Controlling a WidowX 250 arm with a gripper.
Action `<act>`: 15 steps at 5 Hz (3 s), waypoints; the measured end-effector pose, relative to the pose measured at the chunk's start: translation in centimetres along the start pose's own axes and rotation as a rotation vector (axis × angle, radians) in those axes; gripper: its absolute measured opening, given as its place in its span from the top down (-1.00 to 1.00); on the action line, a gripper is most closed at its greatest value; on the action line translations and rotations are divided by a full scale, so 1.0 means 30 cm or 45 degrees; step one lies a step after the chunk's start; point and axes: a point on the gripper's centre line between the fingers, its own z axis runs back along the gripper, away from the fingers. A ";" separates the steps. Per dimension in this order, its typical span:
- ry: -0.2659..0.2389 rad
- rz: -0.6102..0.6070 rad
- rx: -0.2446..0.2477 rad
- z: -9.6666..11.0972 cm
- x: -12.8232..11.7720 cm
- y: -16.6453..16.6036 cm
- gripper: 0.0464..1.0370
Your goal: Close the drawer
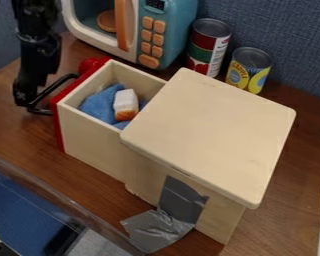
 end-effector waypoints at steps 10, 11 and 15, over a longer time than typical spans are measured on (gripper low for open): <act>-0.277 -0.240 -0.096 0.122 0.365 -0.224 -0.92; -0.291 -0.231 -0.141 0.115 0.372 -0.252 -0.92; 0.160 0.730 -0.053 0.274 0.146 -0.177 -0.92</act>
